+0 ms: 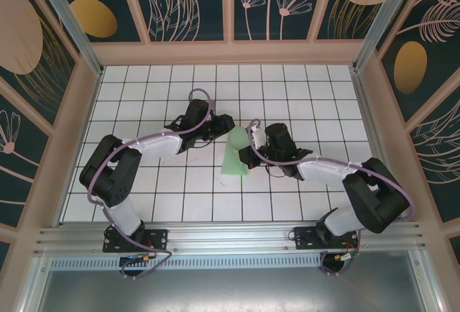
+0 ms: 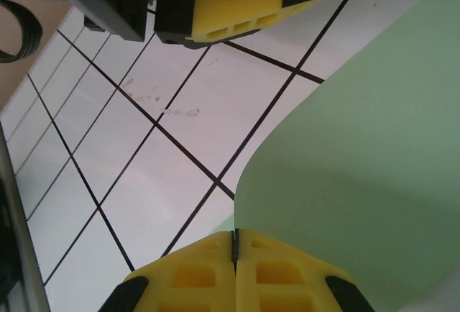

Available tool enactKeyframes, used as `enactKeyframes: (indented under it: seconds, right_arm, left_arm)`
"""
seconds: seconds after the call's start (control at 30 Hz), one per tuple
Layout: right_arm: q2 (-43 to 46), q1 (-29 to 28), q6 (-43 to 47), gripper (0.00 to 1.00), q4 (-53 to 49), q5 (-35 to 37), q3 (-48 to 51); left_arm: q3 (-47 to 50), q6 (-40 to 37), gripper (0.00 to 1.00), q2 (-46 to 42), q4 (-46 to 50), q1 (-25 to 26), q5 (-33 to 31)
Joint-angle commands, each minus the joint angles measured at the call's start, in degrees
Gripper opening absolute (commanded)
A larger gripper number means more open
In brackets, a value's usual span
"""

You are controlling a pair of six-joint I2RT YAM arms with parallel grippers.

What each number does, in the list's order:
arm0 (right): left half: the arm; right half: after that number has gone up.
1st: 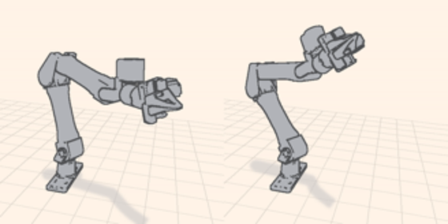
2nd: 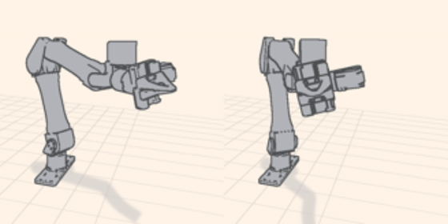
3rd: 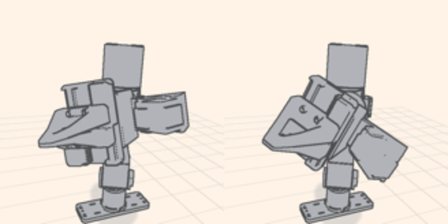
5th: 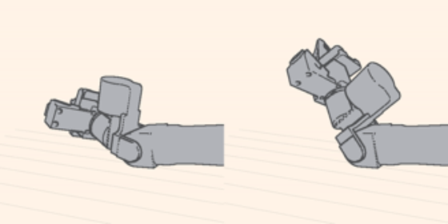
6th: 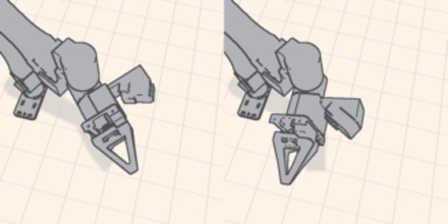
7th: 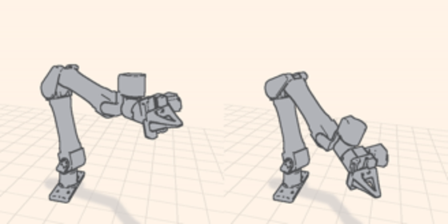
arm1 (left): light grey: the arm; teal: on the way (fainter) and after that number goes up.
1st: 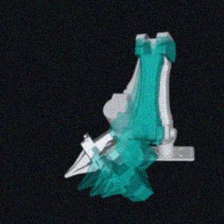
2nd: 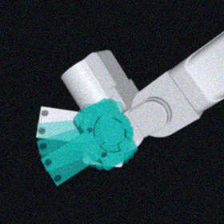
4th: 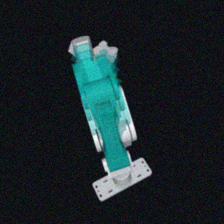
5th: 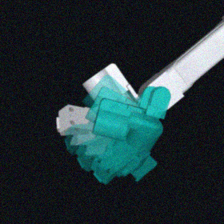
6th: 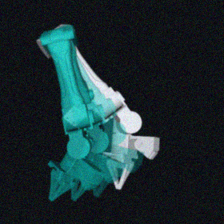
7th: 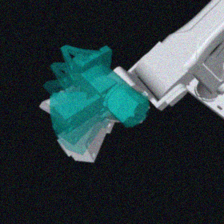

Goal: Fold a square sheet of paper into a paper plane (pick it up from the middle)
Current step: Fold the triangle a second time at the center of the table.

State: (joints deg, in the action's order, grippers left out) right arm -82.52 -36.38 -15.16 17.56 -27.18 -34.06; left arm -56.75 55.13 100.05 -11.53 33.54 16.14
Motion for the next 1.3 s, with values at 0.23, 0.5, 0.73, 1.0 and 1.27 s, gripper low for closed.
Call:
enactKeyframes:
  seconds: [0.23, 0.5, 0.73, 1.0, 1.27]
  right_arm:
    - [-7.1, 7.3, -7.7, 0.00, 11.2, -14.8, 3.6]
    - [-10.6, 8.7, -6.2, 0.00, 10.8, -17.8, 2.1]
    - [-10.4, 8.8, -5.2, 0.00, 11.2, -18.1, 2.6]
    - [-10.1, 8.8, -4.7, 0.00, 11.8, -19.6, 2.9]
    - [-10.5, 8.9, -4.8, 0.00, 11.1, -18.4, 2.4]
  left_arm:
    - [-2.0, -5.8, 0.48, 3.3, 4.2, 0.2, 3.3]
    - [-8.7, -6.7, 0.41, 7.2, 6.1, 0.4, 5.9]
    - [-17.1, -5.5, 0.34, 15.6, 6.4, 1.2, 11.7]
    - [-24.8, -5.8, 0.34, 23.4, 8.2, 2.1, 14.9]
    - [-23.6, -9.2, 0.32, 24.9, 14.0, 2.5, 11.3]
